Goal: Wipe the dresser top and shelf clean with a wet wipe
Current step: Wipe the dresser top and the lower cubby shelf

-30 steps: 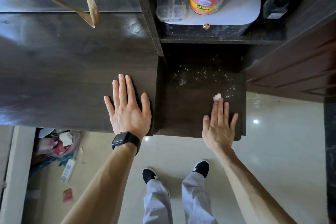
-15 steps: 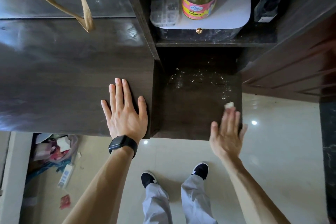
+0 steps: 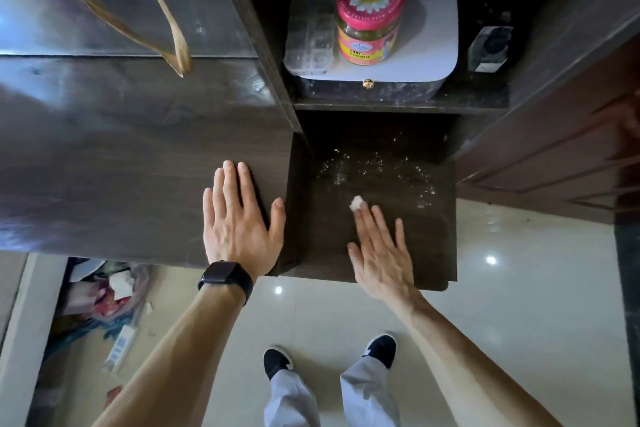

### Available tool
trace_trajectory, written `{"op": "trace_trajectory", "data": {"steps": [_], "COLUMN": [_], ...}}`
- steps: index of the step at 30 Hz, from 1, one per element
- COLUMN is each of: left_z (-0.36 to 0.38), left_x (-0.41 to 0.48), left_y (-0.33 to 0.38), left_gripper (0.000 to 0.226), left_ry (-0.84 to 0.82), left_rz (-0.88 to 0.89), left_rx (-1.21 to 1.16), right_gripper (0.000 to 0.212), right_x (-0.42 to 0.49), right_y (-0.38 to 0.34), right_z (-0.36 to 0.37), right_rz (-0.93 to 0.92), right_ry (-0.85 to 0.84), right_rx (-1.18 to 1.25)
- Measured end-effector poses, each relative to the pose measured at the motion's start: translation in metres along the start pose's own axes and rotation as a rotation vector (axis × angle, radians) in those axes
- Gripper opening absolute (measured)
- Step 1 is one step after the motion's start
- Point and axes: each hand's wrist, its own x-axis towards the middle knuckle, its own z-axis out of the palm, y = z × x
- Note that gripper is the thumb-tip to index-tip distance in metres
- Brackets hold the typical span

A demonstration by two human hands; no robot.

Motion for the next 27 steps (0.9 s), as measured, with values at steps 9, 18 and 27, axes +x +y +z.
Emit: {"op": "trace_trajectory", "data": {"steps": [9,18,27], "left_z": [0.003,0.004,0.003], "left_x": [0.005,0.005,0.005], "left_y": [-0.005,-0.008,-0.008], "left_gripper": [0.061,0.06,0.061], "left_ry": [-0.023,-0.002,-0.018], "left_rz": [0.176,0.184,0.183], "left_rx": [-0.104,-0.134,-0.142], "right_gripper": [0.068,0.065,0.064], "right_x": [0.019,0.103,0.091], "right_y": [-0.025,-0.033,-0.052], "right_z": [-0.006,-0.022,-0.024], "right_rz": [0.236,0.055,0.008], "right_ry": [0.018,-0.035,-0.061], "right_rx": [0.074,0.087,0.108]}}
